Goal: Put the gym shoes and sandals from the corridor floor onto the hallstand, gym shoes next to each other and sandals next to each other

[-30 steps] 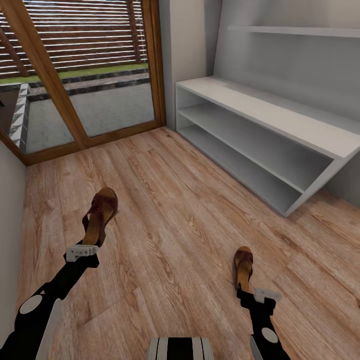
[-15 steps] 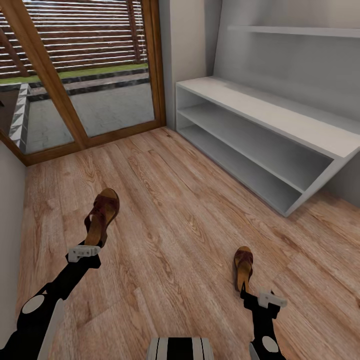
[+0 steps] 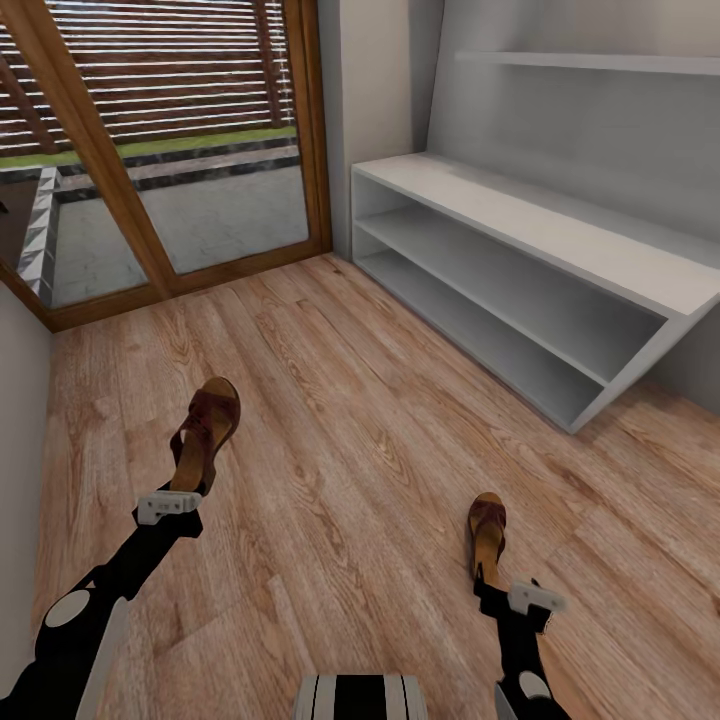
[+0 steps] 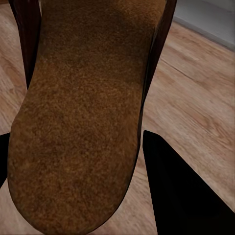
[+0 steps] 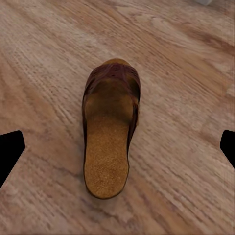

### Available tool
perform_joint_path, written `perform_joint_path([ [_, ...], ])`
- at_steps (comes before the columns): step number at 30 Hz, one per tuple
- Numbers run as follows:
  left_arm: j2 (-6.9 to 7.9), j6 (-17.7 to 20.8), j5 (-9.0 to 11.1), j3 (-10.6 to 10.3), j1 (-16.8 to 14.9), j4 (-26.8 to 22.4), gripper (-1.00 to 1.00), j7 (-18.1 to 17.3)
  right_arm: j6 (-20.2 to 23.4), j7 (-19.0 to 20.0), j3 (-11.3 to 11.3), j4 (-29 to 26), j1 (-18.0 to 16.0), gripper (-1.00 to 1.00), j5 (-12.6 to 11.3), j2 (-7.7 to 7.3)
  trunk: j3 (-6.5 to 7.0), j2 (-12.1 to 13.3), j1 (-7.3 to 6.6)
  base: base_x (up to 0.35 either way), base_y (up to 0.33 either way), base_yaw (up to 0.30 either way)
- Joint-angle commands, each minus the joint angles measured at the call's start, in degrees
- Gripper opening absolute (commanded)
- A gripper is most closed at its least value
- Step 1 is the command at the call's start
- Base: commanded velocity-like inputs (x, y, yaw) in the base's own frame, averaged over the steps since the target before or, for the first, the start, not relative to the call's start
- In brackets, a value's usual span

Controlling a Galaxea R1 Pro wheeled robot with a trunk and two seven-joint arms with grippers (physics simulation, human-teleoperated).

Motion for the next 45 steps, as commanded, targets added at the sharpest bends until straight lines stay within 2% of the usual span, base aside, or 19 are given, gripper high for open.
perform_joint_path([
  [1, 0.00, -0.1, -0.2, 0.0, 0.0, 0.0, -1.00, -0.1, -0.2, 1.0, -0.1, 0.9, -0.5, 1.00, 0.0, -0.03, 0.00, 0.0, 0.00, 0.000, 0.000, 0.000],
  [9, 0.00, -0.1, -0.2, 0.0, 0.0, 0.1, -1.00, -0.2, -3.5, 4.4, -0.5, 7.3, -4.4, 1.00, -0.2, -0.11, 0.00, 0.0, 0.00, 0.000, 0.000, 0.000],
  [16, 0.01, -0.1, -0.2, 0.1, 0.0, 0.1, -1.00, -0.2, -5.1, 5.3, -0.6, 10.2, -6.5, 1.00, -0.1, -0.16, 0.00, 0.0, 0.00, 0.000, 0.000, 0.000],
  [29, 0.04, -0.2, -0.4, 0.1, 0.0, 0.2, -1.00, -0.2, -5.6, 5.8, -0.6, 11.2, -7.7, 1.00, -0.1, -0.87, 0.00, 0.0, 0.00, 0.000, 0.000, 0.000],
  [34, 0.03, -0.1, -0.4, 0.1, 0.0, 0.2, -1.00, -0.2, -5.7, 5.8, -0.8, 12.4, -7.8, 1.00, -0.2, -2.62, 0.00, 0.0, 0.00, 0.000, 0.000, 0.000],
  [45, 0.08, 0.1, -0.4, 0.1, 0.0, 0.2, -1.00, 0.0, -5.7, 5.8, -1.1, 13.2, -7.8, 1.00, -0.2, -3.69, 0.00, 0.0, 0.00, 0.000, 0.000, 0.000],
])
